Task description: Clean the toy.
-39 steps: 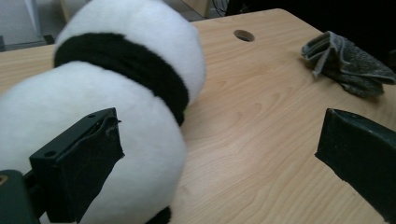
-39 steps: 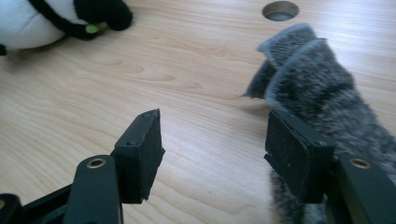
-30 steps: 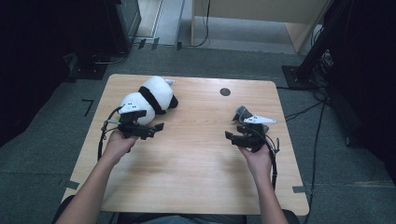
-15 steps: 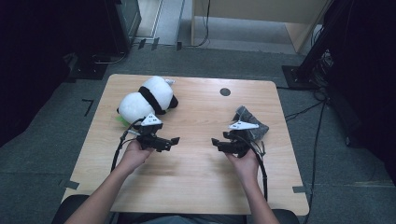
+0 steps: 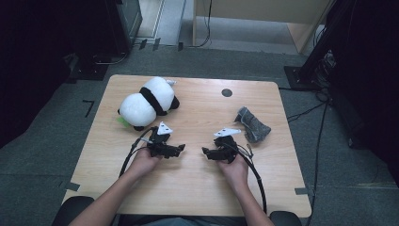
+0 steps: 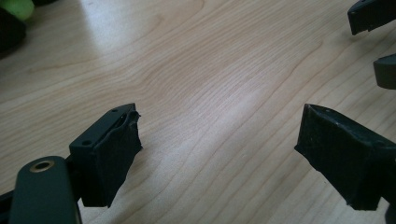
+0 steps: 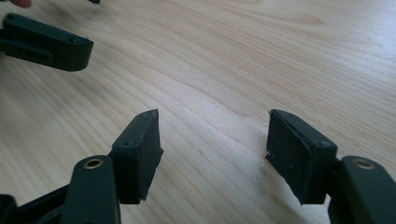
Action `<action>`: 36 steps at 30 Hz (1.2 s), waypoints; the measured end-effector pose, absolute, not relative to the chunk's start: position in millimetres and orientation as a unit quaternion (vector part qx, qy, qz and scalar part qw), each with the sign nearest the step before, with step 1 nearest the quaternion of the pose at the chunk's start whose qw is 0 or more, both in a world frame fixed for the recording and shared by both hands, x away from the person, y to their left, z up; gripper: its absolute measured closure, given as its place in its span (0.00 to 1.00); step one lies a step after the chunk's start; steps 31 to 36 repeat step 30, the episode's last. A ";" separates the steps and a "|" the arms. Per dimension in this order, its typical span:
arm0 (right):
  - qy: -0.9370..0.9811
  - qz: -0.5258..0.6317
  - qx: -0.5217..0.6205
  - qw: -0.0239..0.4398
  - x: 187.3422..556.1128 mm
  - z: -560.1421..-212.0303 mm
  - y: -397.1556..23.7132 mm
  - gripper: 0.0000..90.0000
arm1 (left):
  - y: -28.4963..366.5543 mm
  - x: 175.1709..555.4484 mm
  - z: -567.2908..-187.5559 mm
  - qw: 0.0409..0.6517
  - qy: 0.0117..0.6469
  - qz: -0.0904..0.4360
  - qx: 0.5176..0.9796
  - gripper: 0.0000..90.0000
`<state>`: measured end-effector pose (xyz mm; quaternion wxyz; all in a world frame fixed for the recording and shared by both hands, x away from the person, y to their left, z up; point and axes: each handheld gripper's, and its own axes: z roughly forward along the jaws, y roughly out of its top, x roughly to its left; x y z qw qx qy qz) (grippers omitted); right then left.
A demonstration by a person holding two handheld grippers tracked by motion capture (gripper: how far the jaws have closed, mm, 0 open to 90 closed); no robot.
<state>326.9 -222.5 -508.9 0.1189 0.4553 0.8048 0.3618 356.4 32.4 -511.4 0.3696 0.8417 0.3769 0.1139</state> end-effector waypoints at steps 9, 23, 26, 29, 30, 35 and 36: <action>0.807 0.357 0.435 0.178 323.6 -519.0 -210.5 0.32 | 31.4 355.6 -514.8 0.348 0.369 0.128 0.852 0.15; 0.807 0.370 0.424 0.178 323.2 -522.6 -211.1 0.26 | 31.7 353.8 -518.5 0.349 0.357 0.148 0.854 0.13; 0.807 0.370 0.424 0.178 323.3 -522.6 -211.1 0.25 | 31.6 353.8 -518.5 0.349 0.357 0.148 0.854 0.13; 0.807 0.369 0.425 0.178 323.3 -522.6 -211.0 0.25 | 31.6 353.8 -518.5 0.349 0.357 0.148 0.854 0.13; 0.807 0.369 0.424 0.178 323.3 -522.6 -211.1 0.25 | 31.6 353.8 -518.5 0.349 0.357 0.148 0.854 0.13; 0.807 0.369 0.424 0.178 323.3 -522.6 -211.1 0.25 | 31.6 353.8 -518.5 0.349 0.357 0.148 0.854 0.13; 0.807 0.369 0.424 0.178 323.3 -522.6 -211.1 0.25 | 31.6 353.8 -518.5 0.349 0.357 0.148 0.854 0.13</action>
